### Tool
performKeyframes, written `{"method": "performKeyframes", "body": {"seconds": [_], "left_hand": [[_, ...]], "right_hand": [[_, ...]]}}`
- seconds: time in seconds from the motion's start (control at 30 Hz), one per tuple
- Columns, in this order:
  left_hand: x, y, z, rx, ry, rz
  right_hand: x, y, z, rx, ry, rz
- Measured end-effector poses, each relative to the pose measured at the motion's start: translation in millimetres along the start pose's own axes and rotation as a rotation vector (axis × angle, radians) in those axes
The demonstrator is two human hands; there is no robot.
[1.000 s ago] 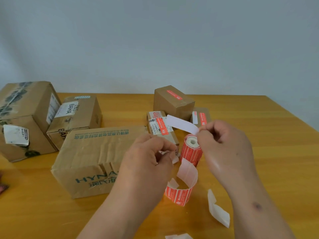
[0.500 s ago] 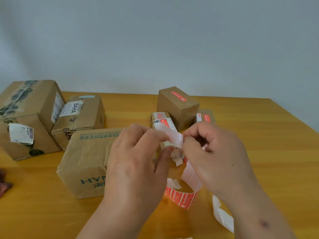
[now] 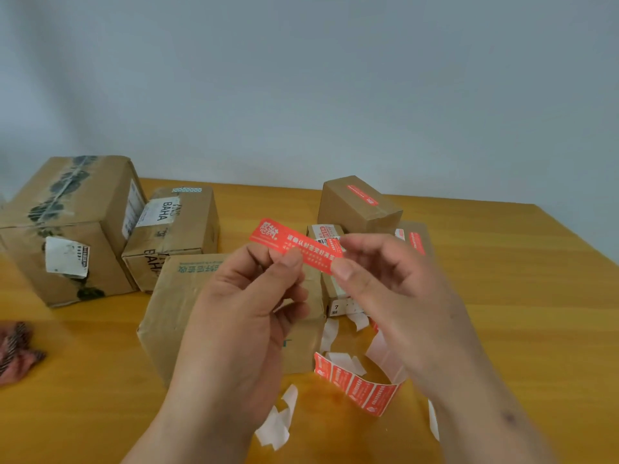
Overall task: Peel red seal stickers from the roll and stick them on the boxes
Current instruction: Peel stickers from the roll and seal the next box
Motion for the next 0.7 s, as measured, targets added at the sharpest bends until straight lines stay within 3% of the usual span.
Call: {"method": "performKeyframes", "body": {"seconds": [0.13, 0.27, 0.33, 0.5, 0.7], "left_hand": [[6, 4, -2, -0.006, 0.034, 0.020], [19, 28, -6, -0.560, 0.229, 0.633], [24, 41, -7, -0.697, 0.268, 0.704], [45, 47, 7, -0.489, 0.193, 0.551], [52, 53, 6, -0.506, 0.129, 0.763]], "right_hand": [[-6, -9, 0, 0.065, 0.036, 0.003], [-10, -18, -3, 0.150, 0.015, -0.082], [-13, -22, -4, 0.193, -0.002, -0.129], [-19, -24, -3, 0.211, -0.032, -0.158], [-27, -29, -1, 0.213, -0.061, -0.139]]}}
Point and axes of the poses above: each hand's wrist, its own z-axis towards the middle knuckle, its own x-axis out of the back of the hand, y = z × x, the point moved 4 cm from there along z, towards the middle knuckle, and after that the axes turned 12 degrees about y, right-handed, at the moved point
